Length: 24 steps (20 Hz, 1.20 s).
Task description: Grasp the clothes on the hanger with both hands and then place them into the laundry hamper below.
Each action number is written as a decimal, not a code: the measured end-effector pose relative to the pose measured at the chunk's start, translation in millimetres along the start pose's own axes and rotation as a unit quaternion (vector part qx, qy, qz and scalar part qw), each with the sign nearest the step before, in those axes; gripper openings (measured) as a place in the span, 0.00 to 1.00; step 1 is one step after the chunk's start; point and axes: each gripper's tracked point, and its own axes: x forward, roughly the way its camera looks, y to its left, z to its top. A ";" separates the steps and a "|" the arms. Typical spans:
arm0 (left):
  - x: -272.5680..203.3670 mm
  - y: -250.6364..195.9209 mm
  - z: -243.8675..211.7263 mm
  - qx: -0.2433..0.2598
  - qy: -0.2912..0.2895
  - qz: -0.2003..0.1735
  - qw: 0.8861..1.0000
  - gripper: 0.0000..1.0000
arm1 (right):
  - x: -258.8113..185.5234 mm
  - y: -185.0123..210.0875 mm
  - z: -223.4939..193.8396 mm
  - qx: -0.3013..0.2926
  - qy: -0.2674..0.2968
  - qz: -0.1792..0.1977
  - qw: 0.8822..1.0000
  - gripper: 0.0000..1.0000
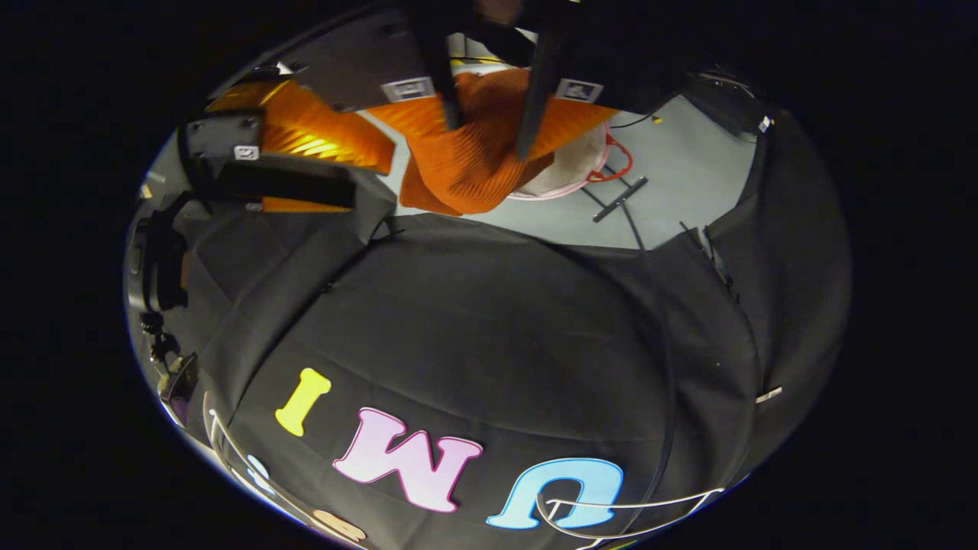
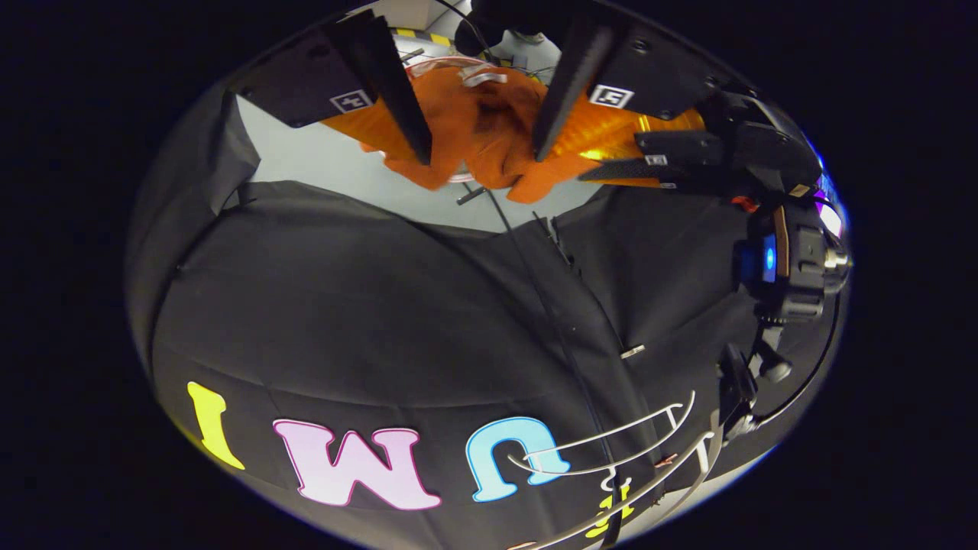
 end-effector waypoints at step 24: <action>-124.3 16.3 1.0 0.034 -0.102 -0.029 0.994 0.92 | -80.0 53.1 -17.3 -0.015 -0.055 -0.049 0.997 0.99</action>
